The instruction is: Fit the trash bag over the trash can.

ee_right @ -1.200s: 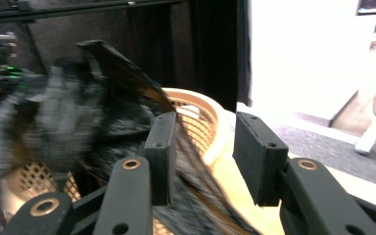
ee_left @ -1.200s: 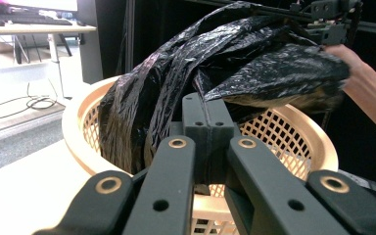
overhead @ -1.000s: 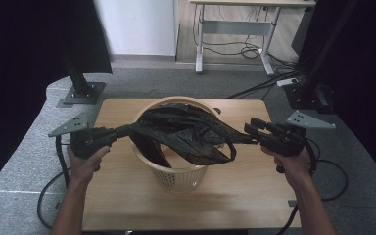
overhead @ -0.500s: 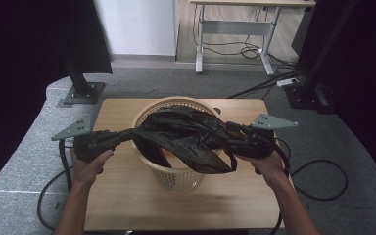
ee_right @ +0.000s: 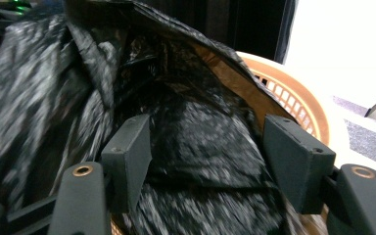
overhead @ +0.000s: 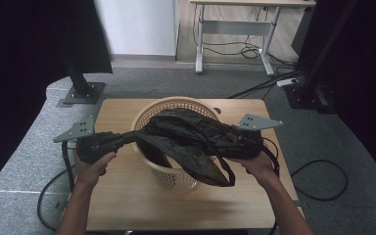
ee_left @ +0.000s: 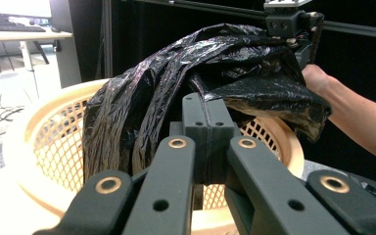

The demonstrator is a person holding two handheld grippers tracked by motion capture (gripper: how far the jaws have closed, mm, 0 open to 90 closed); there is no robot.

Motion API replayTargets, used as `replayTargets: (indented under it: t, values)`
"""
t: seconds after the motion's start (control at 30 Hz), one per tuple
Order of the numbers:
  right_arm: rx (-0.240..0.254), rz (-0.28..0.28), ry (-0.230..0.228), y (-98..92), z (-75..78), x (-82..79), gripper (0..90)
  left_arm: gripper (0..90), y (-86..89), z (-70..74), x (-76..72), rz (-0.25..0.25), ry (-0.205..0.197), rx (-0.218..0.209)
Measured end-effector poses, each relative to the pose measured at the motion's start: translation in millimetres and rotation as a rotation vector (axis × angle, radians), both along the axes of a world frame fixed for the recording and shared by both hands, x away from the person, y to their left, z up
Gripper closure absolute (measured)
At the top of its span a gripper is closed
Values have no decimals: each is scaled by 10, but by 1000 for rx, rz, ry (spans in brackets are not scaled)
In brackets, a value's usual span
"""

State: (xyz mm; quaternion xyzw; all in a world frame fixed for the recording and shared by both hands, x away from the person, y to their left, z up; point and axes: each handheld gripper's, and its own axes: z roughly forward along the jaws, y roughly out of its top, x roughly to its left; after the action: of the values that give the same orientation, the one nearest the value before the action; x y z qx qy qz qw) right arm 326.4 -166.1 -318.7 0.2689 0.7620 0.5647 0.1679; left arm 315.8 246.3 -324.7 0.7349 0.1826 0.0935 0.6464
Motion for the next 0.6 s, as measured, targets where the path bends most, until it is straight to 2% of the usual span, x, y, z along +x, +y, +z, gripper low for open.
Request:
replayTargets:
  t: [0.17,0.27,0.33,0.37,0.4,0.53,0.6]
  values:
    - [-12,5,10,68,-9,34,376,898,-28,6,-2,-16,-2,-7]
    - [-32,-4,17,97,-25,53,500,898,-26,5,0,-22,-6,-13]
    - [-47,-11,18,105,-42,61,622,898,-22,6,-2,-23,-6,-16]
    - [-55,-17,14,108,-57,63,726,898,-19,7,-4,-22,-7,-17]
    - [-55,-17,14,108,-57,63,726,898,-16,8,-8,-20,-7,-19]
    - [-63,-16,7,104,-79,55,883,898,2,17,-28,-14,-13,-26]
    - [-57,-15,8,95,-81,49,890,898,11,20,-34,-9,-16,-29]
